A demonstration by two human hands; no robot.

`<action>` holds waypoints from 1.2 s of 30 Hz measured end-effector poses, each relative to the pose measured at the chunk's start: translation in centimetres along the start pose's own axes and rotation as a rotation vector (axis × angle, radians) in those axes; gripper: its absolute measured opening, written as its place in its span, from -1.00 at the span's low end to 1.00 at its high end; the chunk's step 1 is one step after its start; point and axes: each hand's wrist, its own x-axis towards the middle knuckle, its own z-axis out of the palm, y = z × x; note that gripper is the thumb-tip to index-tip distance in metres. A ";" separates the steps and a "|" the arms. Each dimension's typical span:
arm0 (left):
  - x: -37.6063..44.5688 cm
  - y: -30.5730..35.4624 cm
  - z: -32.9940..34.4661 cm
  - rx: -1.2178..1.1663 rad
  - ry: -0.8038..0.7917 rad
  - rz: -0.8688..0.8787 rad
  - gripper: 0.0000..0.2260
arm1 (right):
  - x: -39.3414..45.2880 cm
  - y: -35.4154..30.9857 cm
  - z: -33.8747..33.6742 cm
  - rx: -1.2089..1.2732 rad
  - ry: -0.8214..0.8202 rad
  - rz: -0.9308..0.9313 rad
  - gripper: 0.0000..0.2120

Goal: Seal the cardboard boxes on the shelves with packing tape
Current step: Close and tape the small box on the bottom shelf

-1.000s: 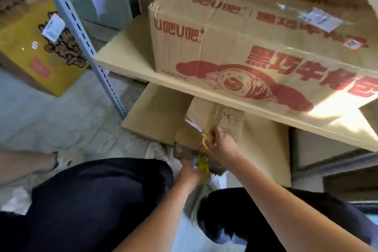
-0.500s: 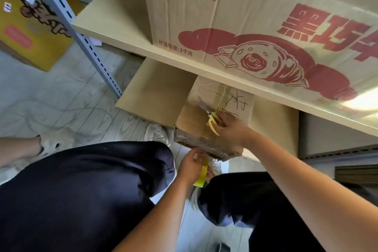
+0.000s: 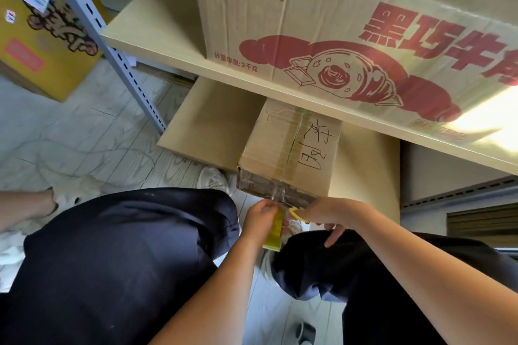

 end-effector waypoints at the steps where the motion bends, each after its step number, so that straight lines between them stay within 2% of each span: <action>1: 0.7 -0.4 -0.1 0.018 0.024 0.011 -0.91 | 0.6 -0.3 0.0 -0.019 0.018 -0.012 -0.31; 4: 5.2 -3.6 -1.0 0.074 0.048 0.014 -0.81 | 1.3 -0.5 -0.4 -0.140 0.096 -0.139 -0.51; 8: 4.5 -3.5 -2.1 0.120 0.059 -0.102 -0.97 | -0.5 -0.6 -0.8 -0.551 0.296 -0.232 -0.64; 10: 2.0 -2.3 -2.3 0.049 0.104 -0.132 -0.93 | -2.2 -0.7 -0.6 -0.700 0.340 -0.247 -0.68; 11: 1.4 -1.9 -2.3 0.045 0.099 -0.129 -0.85 | -3.2 -0.6 -0.7 -0.693 0.355 -0.261 -0.64; 13: 0.2 -0.3 -1.6 0.037 0.050 -0.098 -0.73 | -5.2 -0.6 -1.6 -0.526 0.439 -0.308 -0.61; 16: -0.5 1.9 -0.4 -0.041 0.039 -0.043 -0.89 | -5.1 -0.5 -3.6 -0.329 0.685 -0.283 -0.69; 20: 0.1 1.5 0.5 -0.113 0.032 -0.053 -0.86 | -2.3 -1.5 -4.8 -0.316 0.671 -0.183 -0.81; 22: 0.2 1.0 0.4 -0.114 0.037 -0.073 -0.86 | -1.3 -2.0 -4.2 -0.383 0.764 -0.189 -0.86; 25: 0.5 1.1 -0.1 -0.117 0.068 -0.079 -0.86 | 0.7 -2.5 -2.0 -0.528 1.047 -0.380 -0.68; 27: 0.9 1.2 -0.5 -0.113 0.098 -0.062 -0.88 | 3.2 -2.6 -0.5 -0.651 1.057 -0.553 -0.48; 29: 0.9 1.2 -0.8 -0.113 0.133 -0.063 -0.89 | 5.7 -2.6 0.2 -0.749 1.046 -0.593 -0.34; 31: 1.5 0.7 -1.1 -0.127 0.147 -0.062 -0.89 | 8.0 -2.2 1.0 -0.768 1.083 -0.618 -0.38; 33: 1.8 0.3 -1.4 -0.133 0.143 -0.052 -0.81 | 8.8 -2.2 1.6 -0.775 1.117 -0.609 -0.46; 36: 0.5 1.7 -1.9 -0.135 0.150 -0.024 -0.79 | 7.3 -3.2 1.2 -0.736 1.026 -0.558 -0.42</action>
